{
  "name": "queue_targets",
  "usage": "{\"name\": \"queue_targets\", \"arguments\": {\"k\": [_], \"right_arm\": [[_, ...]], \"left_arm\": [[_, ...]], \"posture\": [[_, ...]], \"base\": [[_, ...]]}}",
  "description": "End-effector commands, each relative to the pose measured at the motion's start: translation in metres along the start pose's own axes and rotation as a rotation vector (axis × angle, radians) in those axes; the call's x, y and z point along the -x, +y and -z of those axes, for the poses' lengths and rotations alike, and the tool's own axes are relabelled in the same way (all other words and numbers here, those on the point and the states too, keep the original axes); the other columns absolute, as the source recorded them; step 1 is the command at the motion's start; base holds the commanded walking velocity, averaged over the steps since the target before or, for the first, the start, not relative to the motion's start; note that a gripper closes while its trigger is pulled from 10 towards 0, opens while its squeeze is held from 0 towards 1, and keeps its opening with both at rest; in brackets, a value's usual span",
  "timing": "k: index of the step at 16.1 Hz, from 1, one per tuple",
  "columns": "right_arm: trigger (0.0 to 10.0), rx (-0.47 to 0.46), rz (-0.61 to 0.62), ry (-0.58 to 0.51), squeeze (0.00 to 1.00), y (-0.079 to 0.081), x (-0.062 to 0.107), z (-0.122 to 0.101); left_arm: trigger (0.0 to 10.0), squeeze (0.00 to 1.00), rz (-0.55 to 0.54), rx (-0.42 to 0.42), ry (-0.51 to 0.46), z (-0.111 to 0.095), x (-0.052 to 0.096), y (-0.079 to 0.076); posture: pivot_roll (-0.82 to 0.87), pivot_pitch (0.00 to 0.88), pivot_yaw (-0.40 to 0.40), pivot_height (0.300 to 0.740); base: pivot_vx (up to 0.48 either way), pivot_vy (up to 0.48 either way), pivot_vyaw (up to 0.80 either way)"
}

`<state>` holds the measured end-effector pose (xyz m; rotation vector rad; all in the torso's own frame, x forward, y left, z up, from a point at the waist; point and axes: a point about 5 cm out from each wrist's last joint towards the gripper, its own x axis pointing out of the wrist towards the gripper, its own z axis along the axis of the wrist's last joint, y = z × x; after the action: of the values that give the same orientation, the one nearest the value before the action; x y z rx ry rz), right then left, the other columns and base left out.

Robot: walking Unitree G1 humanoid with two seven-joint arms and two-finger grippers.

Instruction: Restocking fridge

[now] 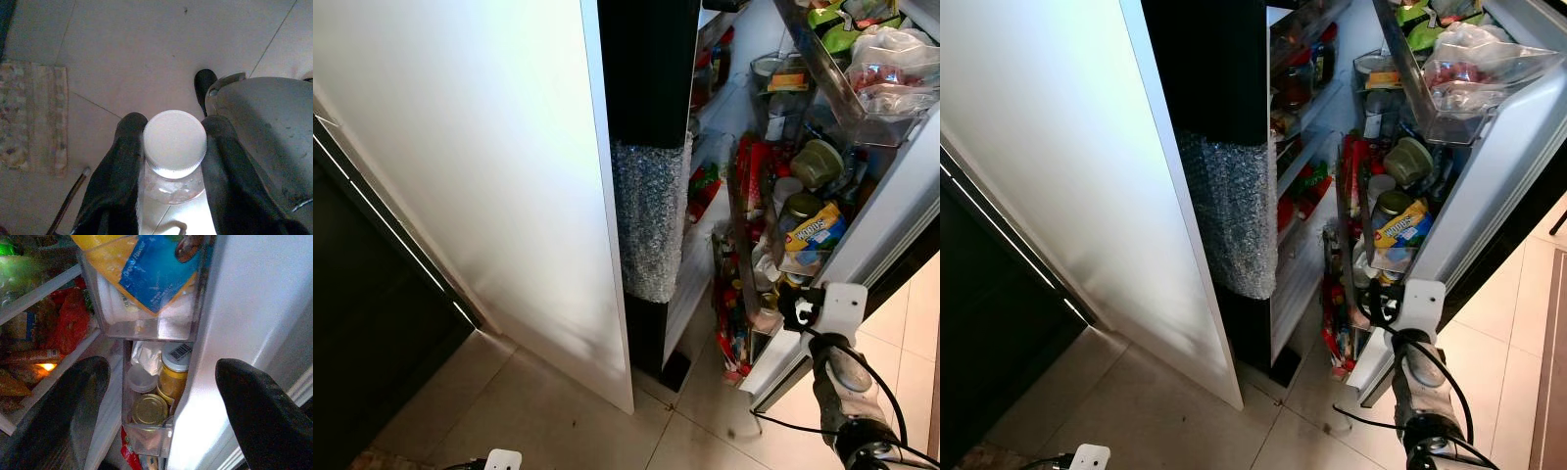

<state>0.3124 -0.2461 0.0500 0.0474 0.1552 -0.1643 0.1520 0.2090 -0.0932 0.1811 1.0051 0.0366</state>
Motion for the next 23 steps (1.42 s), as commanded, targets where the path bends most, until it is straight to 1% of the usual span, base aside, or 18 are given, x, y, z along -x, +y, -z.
{"name": "queue_targets", "arguments": {"k": [1, 3, 5, 7, 9, 12, 14, 16, 17, 18, 19, 20, 22, 23], "right_arm": [[10.0, -0.014, 0.003, -0.012, 0.00, 0.001, 0.000, -0.001], [10.0, -0.017, -0.005, -0.018, 0.00, 0.004, 0.000, -0.001], [10.0, -0.020, 0.002, -0.043, 0.00, 0.003, -0.002, -0.006], [10.0, -0.017, 0.020, -0.064, 0.00, -0.002, -0.002, -0.010], [10.0, -0.066, 0.067, -0.074, 0.00, -0.014, -0.002, -0.013], [10.0, -0.067, 0.085, -0.084, 0.00, -0.022, -0.001, -0.016], [10.0, -0.071, 0.110, -0.093, 0.00, -0.032, -0.001, -0.020], [10.0, -0.073, 0.140, -0.102, 0.00, -0.042, 0.002, -0.021], [10.0, -0.064, 0.171, -0.102, 0.00, -0.054, 0.005, -0.021], [10.0, -0.060, 0.187, -0.102, 0.00, -0.060, 0.008, -0.022], [10.0, -0.049, 0.208, -0.100, 0.00, -0.070, 0.011, -0.022], [10.0, -0.032, 0.248, -0.089, 0.00, -0.087, 0.018, -0.021], [10.0, -0.011, 0.308, -0.063, 0.00, -0.107, 0.028, -0.018], [10.0, -0.011, 0.310, -0.062, 0.00, -0.107, 0.028, -0.018]], "left_arm": [[10.0, 0.00, -0.004, -0.008, 0.017, 0.006, 0.001, 0.002], [10.0, 0.00, -0.002, -0.008, 0.015, 0.005, 0.001, 0.001], [10.0, 0.00, -0.006, -0.006, 0.017, 0.006, 0.001, 0.002], [10.0, 0.00, -0.008, -0.006, 0.020, 0.006, 0.001, 0.002], [10.0, 0.00, -0.005, -0.001, 0.021, 0.007, 0.001, 0.002], [10.0, 0.00, -0.002, 0.002, 0.018, 0.006, 0.001, 0.000], [10.0, 0.00, -0.003, 0.005, 0.015, 0.005, 0.001, 0.000], [10.0, 0.00, -0.004, 0.005, 0.014, 0.005, 0.001, 0.000], [10.0, 0.00, -0.003, 0.002, 0.014, 0.005, 0.001, 0.000], [10.0, 0.00, -0.002, 0.001, 0.014, 0.005, 0.001, 0.000], [10.0, 0.00, -0.001, 0.000, 0.014, 0.005, 0.001, 0.000], [10.0, 0.00, 0.000, -0.003, 0.015, 0.005, 0.001, -0.001], [10.0, 0.00, 0.002, -0.006, 0.018, 0.005, 0.001, -0.001], [10.0, 0.00, 0.003, -0.007, 0.018, 0.005, 0.001, -0.001]], "posture": [[-0.03, 0.115, 0.031, 0.740], [-0.03, 0.114, 0.030, 0.740], [-0.03, 0.114, 0.029, 0.740], [-0.03, 0.114, 0.029, 0.740], [-0.03, 0.112, 0.025, 0.740], [-0.03, 0.108, 0.022, 0.740], [-0.03, 0.106, 0.020, 0.740], [-0.03, 0.100, 0.019, 0.740], [-0.03, 0.095, 0.019, 0.740], [-0.03, 0.092, 0.018, 0.740], [-0.03, 0.092, 0.018, 0.740], [-0.04, 0.089, 0.017, 0.740], [-0.04, 0.089, 0.017, 0.740], [-0.04, 0.089, 0.017, 0.740]], "base": [[0.000, 0.000, 0.00], [0.000, 0.000, 0.00], [0.000, 0.000, 0.00], [0.000, 0.000, 0.00], [0.000, 0.000, 0.00], [0.000, 0.000, 0.00], [0.000, 0.000, 0.00], [0.000, 0.000, 0.00], [0.000, 0.000, 0.00], [0.000, 0.000, 0.00], [0.000, 0.000, 0.00], [0.000, 0.000, 0.00], [0.000, 0.000, 0.00], [0.000, 0.000, 0.00]]}}
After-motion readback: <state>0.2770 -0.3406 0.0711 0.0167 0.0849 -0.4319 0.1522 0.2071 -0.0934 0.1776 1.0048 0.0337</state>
